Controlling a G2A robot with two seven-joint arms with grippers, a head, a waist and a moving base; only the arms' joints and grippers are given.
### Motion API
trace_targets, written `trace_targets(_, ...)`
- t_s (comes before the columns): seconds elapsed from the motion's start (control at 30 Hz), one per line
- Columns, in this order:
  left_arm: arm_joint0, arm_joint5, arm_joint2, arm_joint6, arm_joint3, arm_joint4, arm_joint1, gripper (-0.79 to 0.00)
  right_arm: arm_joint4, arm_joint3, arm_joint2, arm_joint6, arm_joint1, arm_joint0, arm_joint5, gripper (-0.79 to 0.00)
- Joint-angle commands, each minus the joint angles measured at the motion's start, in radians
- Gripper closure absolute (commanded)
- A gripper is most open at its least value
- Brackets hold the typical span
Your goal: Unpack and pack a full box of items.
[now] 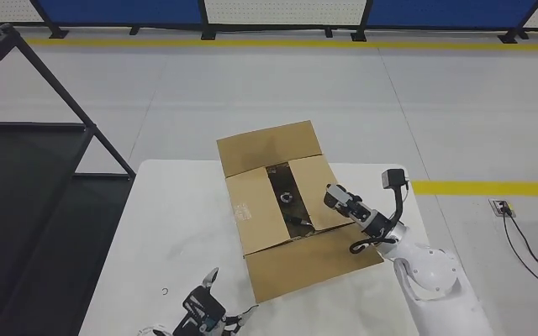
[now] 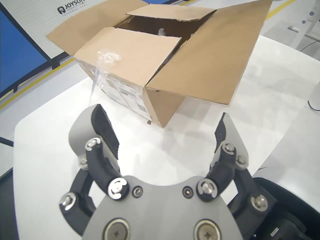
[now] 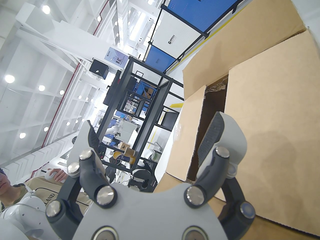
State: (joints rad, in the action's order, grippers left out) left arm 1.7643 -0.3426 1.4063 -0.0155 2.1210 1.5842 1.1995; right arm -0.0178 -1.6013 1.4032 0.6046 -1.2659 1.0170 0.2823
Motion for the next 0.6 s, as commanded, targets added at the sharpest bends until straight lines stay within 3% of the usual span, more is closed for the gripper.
trace_targets(0.0,0.001,-0.035,-0.003,0.045,-0.019,-0.029,-0.002,-0.785,-0.009,-0.009,0.004,-0.008,0.001,0.014,0.004,-0.785)
trace_targets(0.13,0.039,-0.129,0.051,0.100,-0.025,-0.098,-0.011,-0.785,-0.023,-0.012,0.012,0.000,0.005,0.022,0.011,-0.785)
trace_targets(0.33,0.120,-0.348,0.160,0.251,-0.033,-0.298,-0.027,-0.785,-0.030,-0.009,0.004,0.002,0.007,0.008,0.009,-0.785)
trace_targets(0.43,0.137,-0.435,0.192,0.250,-0.062,-0.407,-0.034,-0.785,-0.037,0.002,-0.003,0.003,0.007,-0.006,0.009,-0.785)
trace_targets(0.57,0.135,-0.428,0.207,0.209,-0.069,-0.413,-0.036,-0.785,-0.040,0.007,-0.012,-0.005,0.007,-0.016,0.007,-0.785)
